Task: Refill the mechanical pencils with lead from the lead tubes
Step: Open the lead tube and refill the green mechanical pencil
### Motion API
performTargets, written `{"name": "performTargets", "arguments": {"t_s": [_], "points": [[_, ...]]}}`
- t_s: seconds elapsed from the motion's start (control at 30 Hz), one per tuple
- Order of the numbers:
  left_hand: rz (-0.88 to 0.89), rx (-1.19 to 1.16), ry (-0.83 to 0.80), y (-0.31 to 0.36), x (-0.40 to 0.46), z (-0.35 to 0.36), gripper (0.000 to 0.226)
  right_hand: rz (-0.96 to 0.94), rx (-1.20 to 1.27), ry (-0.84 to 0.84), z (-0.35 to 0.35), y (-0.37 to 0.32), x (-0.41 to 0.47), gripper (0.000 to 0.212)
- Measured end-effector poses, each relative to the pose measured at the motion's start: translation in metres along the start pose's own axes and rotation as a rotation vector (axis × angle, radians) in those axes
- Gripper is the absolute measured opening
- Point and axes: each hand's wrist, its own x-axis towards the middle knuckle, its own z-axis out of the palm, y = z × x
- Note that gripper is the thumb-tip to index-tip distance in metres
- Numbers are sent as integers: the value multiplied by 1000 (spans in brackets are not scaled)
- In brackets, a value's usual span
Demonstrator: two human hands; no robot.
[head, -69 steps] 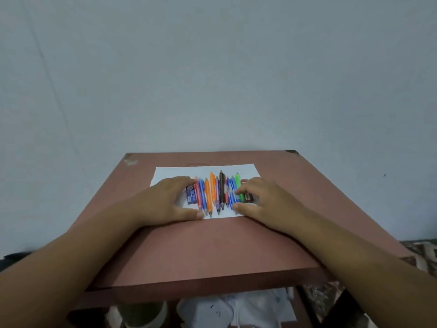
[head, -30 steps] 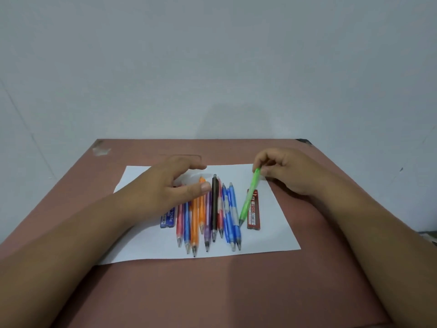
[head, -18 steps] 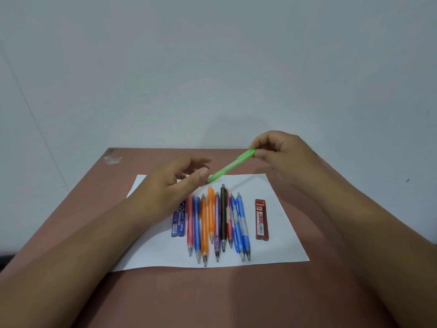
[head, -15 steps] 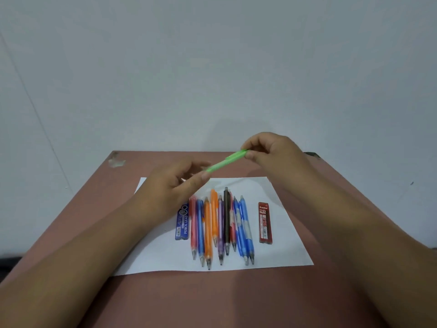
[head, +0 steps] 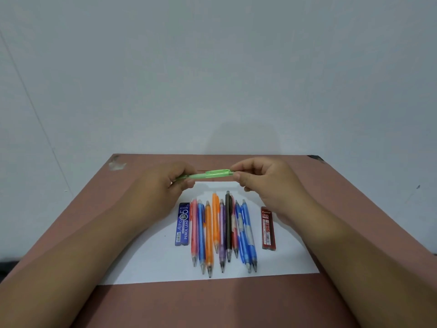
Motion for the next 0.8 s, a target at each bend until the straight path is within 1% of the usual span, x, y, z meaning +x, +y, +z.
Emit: {"name": "performTargets", "arguments": {"t_s": [0.13,0.27,0.33,0.43,0.5,0.67,0.8], "points": [[4,-42,4,-1,0,2,27,-17,60,14,-2,-1,-1,7],[-24,-29,36,-7,1,0,24,-87,50,111,-13,4,4,8],[-26,-41,51,-8,2,-3,25,-117,-88,120,-20,10,9,10],[-51,-69,43,-7,2,-2,22,-175,-367,67,-23,21,16,14],[-67,-89,19,-7,2,0,19,-230,-498,40,-22,26,21,18],[-108,-131,-21,-13,3,2,12,-268,-660,-43,-18,27,25,22],[-129,-176,-46,-15,3,2,10,-205,-701,-116,-15,24,23,24]]}}
